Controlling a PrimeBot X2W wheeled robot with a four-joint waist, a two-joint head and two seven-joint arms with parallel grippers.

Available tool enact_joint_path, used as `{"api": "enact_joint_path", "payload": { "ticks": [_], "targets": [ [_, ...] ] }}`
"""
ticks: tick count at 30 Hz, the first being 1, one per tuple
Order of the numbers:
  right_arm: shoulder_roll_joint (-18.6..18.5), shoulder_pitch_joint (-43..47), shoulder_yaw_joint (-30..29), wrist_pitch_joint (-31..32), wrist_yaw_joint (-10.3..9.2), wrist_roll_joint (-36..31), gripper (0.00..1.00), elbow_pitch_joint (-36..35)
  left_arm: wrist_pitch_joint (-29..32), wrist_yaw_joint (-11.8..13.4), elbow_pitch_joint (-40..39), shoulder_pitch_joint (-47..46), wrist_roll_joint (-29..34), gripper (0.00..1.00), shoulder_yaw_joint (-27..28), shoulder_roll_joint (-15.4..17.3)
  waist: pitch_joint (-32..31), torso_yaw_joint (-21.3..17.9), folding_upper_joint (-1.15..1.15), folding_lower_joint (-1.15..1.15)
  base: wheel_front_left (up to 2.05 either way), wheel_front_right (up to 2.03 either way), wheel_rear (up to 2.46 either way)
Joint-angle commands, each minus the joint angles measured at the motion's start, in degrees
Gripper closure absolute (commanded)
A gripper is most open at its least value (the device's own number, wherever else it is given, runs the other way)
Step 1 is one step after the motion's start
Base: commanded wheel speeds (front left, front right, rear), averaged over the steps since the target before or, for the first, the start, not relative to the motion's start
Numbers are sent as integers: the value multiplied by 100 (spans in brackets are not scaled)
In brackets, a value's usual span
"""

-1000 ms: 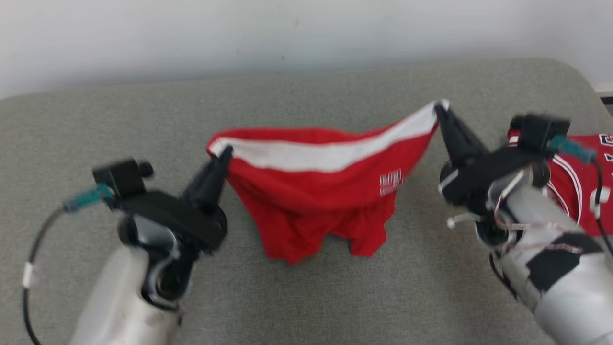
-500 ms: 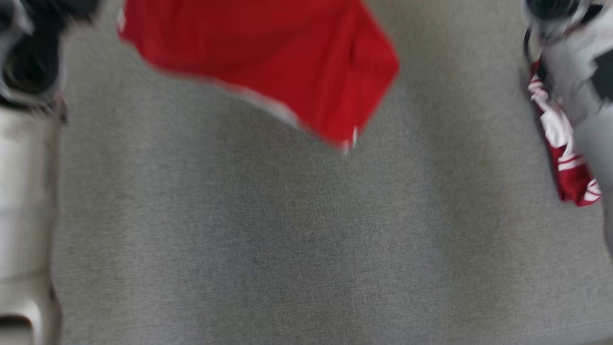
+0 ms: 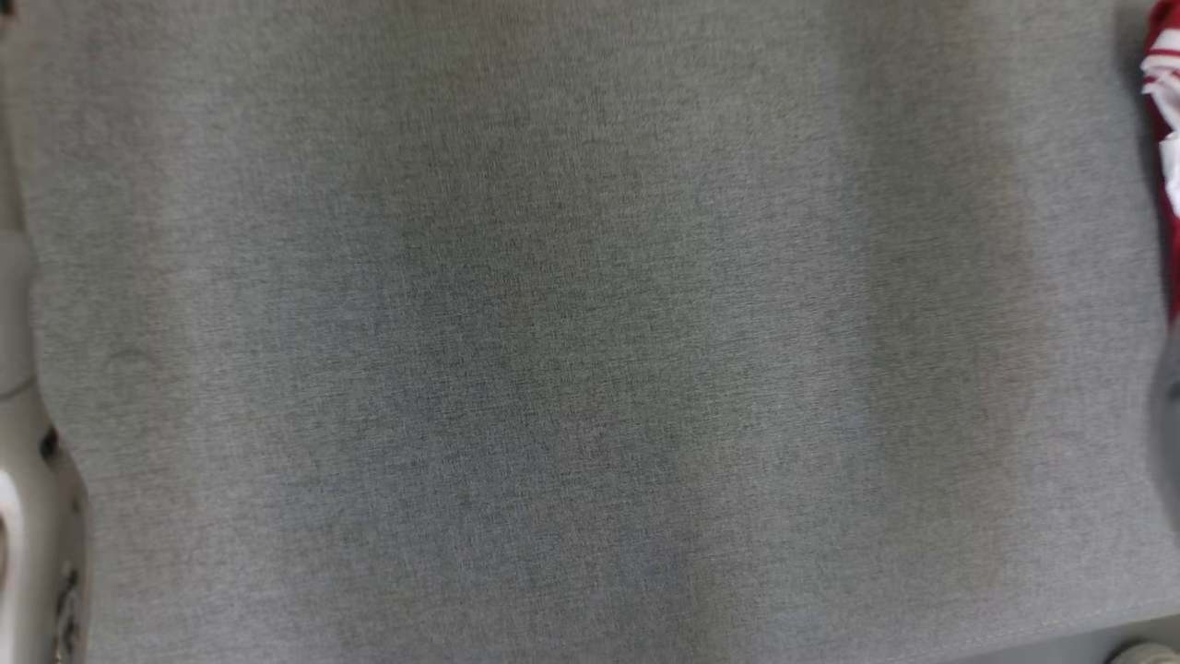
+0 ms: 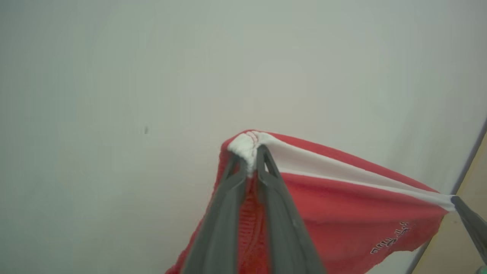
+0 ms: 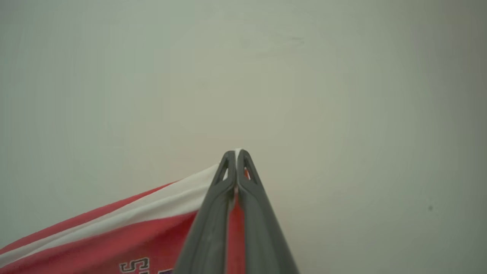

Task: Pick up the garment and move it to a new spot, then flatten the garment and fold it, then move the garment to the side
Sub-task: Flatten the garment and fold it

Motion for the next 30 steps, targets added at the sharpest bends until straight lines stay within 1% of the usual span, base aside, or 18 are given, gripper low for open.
{"api": "enact_joint_path", "payload": {
  "ticks": [1, 5, 6, 8, 9, 15, 19, 23, 25, 27, 30],
  "targets": [
    [78, 359, -37, -23, -21, -211, 100, 20, -162, -16, 173, 228, -64, 100, -38, 41, 235, -22, -1, -2, 0, 0, 0],
    [143, 815, 187, -24, -20, -378, 100, 74, -372, -33, 378, 643, -203, 100, -274, 14, 299, -18, -1, -2, 0, 0, 0],
    [120, 928, 253, -24, -20, -386, 100, 52, -410, -35, 367, 755, -243, 100, -361, 11, 304, -14, -1, -2, 0, 0, 0],
    [7, 1256, 525, -24, -20, -252, 100, -73, -492, -34, 209, 1146, -539, 100, -623, 63, 256, 10, -1, -2, 0, 0, 0],
    [7, 1256, 525, -24, -20, -252, 100, -73, -492, -34, 209, 1146, -539, 100, -623, 63, 256, 10, -1, -2, 0, 0, 0],
    [-428, 2016, 1093, -24, -19, 235, 100, -584, -572, -36, -371, 2089, -1121, 100, -1004, 298, -170, 96, -1, -2, 0, 0, 0],
    [-836, 2576, 1517, -2, -20, 640, 100, -831, -583, -36, -698, 2806, -1464, 100, -1079, 431, -631, 154, -1, -2, 0, 0, 0],
    [-1253, 3226, 1940, 409, -20, 1171, 100, -1130, -582, -37, -917, 3601, -1638, 100, -1218, 520, -1126, 200, -1, -2, 0, 0, 0],
    [-1479, 3609, 2060, 758, -20, 1379, 100, -1290, -583, -37, -990, 3991, -1586, 100, -1337, 586, -1363, 220, -1, -2, 0, 0, 0],
    [-1657, 4041, 2137, 1144, -19, 1567, 100, -1490, -584, -36, -1019, 4404, -1570, 100, -1455, 584, -1597, 241, -1, -2, 0, 0, 0],
    [-1981, 4710, 2177, 1705, -20, 1663, 100, -1817, -584, -37, -1021, 4983, -1590, 100, -1591, 542, -1890, 258, -1, -2, 0, 0, 0]
  ]
}}
